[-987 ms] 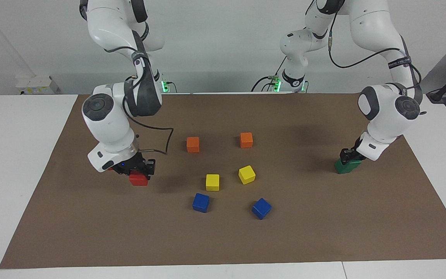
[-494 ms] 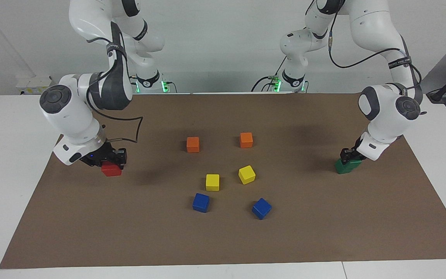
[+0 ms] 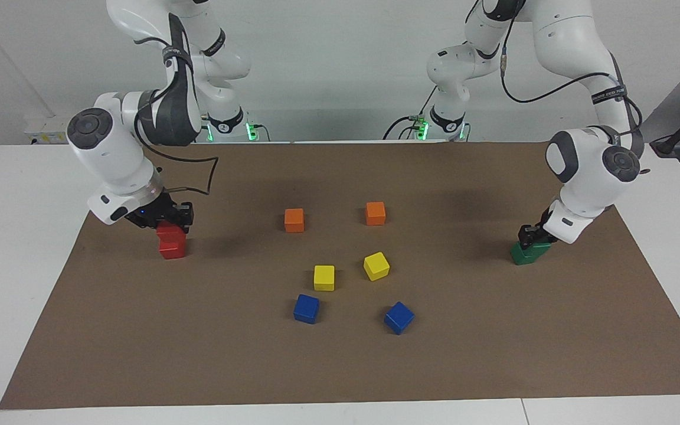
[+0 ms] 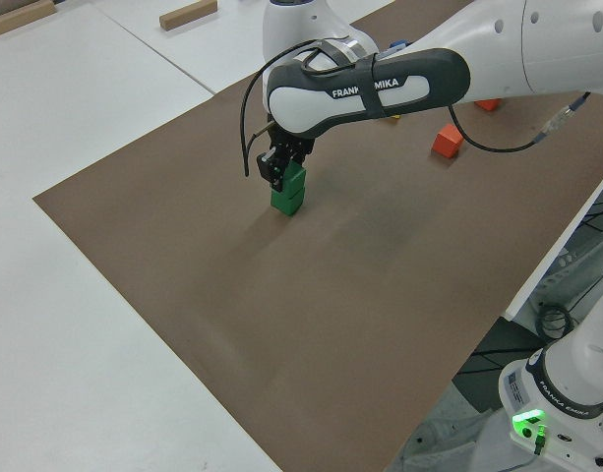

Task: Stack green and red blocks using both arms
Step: 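Lower the red cube onto the first red cube with the right gripper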

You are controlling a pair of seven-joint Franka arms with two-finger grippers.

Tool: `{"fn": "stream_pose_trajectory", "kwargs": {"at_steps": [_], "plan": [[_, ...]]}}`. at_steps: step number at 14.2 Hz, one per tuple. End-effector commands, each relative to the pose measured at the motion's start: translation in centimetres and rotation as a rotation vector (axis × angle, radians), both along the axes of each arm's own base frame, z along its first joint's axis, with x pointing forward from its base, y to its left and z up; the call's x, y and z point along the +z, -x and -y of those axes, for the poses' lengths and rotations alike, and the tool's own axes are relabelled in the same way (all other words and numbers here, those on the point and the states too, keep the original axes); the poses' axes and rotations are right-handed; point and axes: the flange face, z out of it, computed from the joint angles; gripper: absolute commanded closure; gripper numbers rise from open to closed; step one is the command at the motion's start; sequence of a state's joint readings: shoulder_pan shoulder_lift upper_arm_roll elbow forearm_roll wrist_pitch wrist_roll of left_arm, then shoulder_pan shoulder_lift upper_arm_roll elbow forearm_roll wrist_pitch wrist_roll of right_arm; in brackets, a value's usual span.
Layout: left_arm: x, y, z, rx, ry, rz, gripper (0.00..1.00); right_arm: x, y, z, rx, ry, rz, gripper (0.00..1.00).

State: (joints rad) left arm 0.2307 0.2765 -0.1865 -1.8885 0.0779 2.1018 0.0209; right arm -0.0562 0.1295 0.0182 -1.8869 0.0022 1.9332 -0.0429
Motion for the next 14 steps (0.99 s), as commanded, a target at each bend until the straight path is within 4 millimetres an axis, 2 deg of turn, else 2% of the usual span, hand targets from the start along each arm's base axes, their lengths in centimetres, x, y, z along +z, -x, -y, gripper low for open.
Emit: {"fn": "stream_pose_trajectory", "kwargs": {"at_steps": [1, 4, 6, 8, 9, 10, 11, 12, 14], "plan": [[-0.1, 1.1, -0.2, 0.015, -0.014, 0.009, 1.00, -1.4, 2.9, 2.2, 0.000, -0.002, 0.007, 1.00], [-0.2, 1.0, 0.5, 0.042, -0.015, 0.016, 1.00, -2.6, 4.2, 3.4, -0.006, -0.001, 0.019, 1.00], [-0.2, 0.9, 0.3, 0.047, -0.015, 0.018, 1.00, -2.8, 4.3, 4.4, -0.003, -0.002, 0.024, 1.00], [-0.3, 0.9, 0.0, 0.053, -0.015, 0.022, 1.00, -3.1, 4.1, 4.5, 0.004, -0.002, 0.031, 1.00], [-0.3, 0.9, -0.1, 0.053, -0.015, 0.022, 0.97, -3.3, 4.0, 4.5, 0.007, -0.002, 0.033, 1.00], [-0.4, 0.9, -0.2, 0.054, -0.014, 0.022, 0.80, -3.6, 3.9, 4.6, 0.022, -0.003, 0.032, 1.00], [-0.5, 0.8, -0.2, 0.054, -0.014, 0.024, 0.26, -3.9, 3.8, 4.7, 0.040, -0.003, 0.033, 1.00], [-0.4, 0.8, -0.1, 0.053, -0.014, 0.029, 0.00, -4.0, 3.6, 4.7, 0.049, -0.002, 0.047, 1.00], [-0.5, 0.8, -0.1, 0.054, -0.014, 0.027, 0.00, -4.5, 3.4, 4.7, 0.065, -0.001, 0.042, 1.00]]}}
